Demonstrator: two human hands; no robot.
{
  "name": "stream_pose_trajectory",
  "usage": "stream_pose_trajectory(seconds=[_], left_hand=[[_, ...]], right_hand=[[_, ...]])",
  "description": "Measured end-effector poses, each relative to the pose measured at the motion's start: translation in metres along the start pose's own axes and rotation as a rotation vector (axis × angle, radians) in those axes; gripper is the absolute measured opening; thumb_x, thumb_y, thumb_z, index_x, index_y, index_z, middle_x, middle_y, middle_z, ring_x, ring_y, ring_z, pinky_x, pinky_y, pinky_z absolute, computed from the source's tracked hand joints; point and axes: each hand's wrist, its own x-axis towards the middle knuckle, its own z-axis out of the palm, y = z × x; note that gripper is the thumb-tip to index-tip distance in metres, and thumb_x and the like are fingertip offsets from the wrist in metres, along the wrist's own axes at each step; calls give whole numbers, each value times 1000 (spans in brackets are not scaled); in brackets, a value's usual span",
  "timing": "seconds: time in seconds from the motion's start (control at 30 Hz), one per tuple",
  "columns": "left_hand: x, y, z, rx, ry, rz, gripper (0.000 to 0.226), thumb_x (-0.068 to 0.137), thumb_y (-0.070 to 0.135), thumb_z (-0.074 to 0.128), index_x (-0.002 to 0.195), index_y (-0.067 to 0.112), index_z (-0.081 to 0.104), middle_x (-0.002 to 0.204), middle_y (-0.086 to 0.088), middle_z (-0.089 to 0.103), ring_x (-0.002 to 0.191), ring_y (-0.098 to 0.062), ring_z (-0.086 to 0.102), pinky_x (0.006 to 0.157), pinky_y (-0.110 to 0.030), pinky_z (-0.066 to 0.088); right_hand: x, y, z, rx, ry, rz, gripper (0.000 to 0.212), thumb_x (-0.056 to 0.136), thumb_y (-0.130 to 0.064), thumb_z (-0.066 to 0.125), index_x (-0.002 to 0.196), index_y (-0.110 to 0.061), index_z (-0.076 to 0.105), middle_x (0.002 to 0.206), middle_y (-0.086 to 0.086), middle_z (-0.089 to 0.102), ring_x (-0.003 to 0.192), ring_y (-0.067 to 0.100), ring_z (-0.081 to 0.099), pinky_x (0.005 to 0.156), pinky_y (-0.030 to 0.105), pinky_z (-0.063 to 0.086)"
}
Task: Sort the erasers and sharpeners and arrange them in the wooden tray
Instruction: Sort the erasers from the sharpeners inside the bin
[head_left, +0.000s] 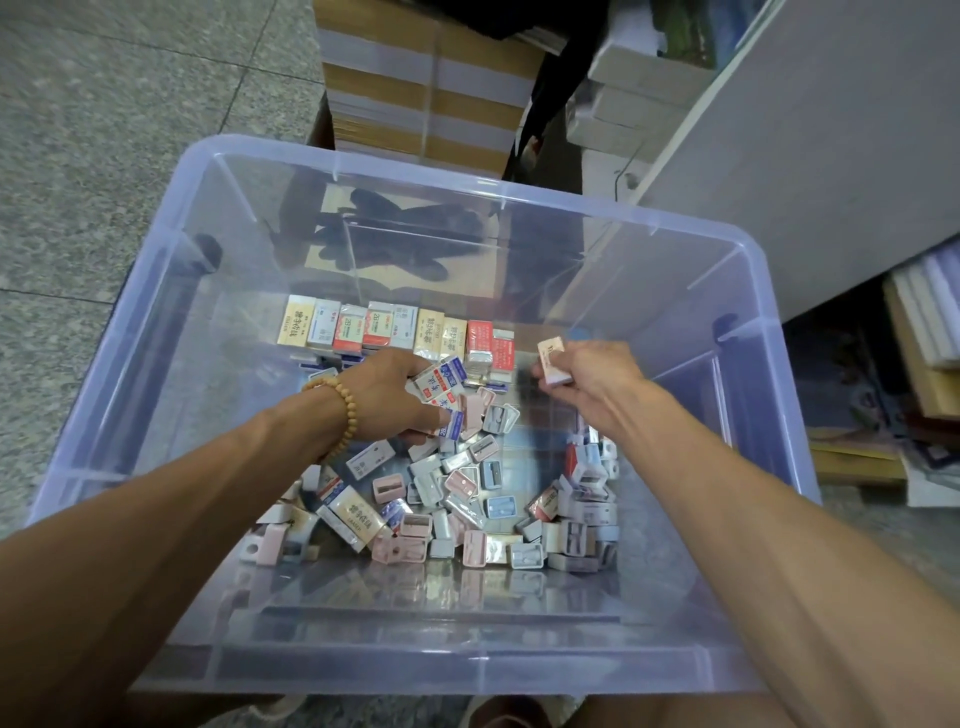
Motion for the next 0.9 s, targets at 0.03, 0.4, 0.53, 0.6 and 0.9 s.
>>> stream_pose_trajectory(seconds=[0.03, 0.4, 0.53, 0.6, 0.9], left_hand=[[0, 0, 0, -6, 0, -1, 12, 84, 9, 73, 94, 6, 66, 82, -12, 72, 69, -23, 71, 76, -45, 61], [-8, 3, -7, 293, 42, -103, 13, 82, 10, 74, 89, 3, 66, 75, -8, 73, 65, -18, 72, 60, -29, 60], [-10, 2, -11, 249, 15, -167, 18, 83, 11, 74, 92, -1, 65, 79, -12, 72, 62, -18, 71, 55, -25, 58], [-11, 3, -11, 273, 31, -170, 19, 83, 13, 75, 91, 1, 63, 79, -11, 71, 65, -18, 70, 57, -27, 58], [-22, 3, -17, 1045, 102, -132, 21, 90, 16, 64, 107, 7, 55, 81, -1, 49, 81, -21, 56, 71, -28, 51]], right_hand=[[1, 1, 0, 32, -2, -4, 14, 94, 8, 57, 105, 0, 59, 90, 15, 66, 76, 22, 67, 68, 32, 57], [12, 14, 32, -292, 6, -218, 16, 86, -19, 79, 75, -16, 67, 89, 4, 74, 78, 18, 70, 66, 28, 60], [13, 12, 31, -290, 8, -228, 16, 82, -21, 82, 73, -16, 69, 90, 4, 76, 84, 21, 73, 75, 34, 62], [13, 11, 31, -332, 26, -244, 18, 80, -27, 83, 72, -17, 72, 81, -2, 75, 83, 19, 72, 82, 40, 61], [12, 16, 27, -344, -62, -228, 12, 84, -16, 79, 79, -20, 69, 102, 3, 74, 93, 22, 71, 72, 33, 61]])
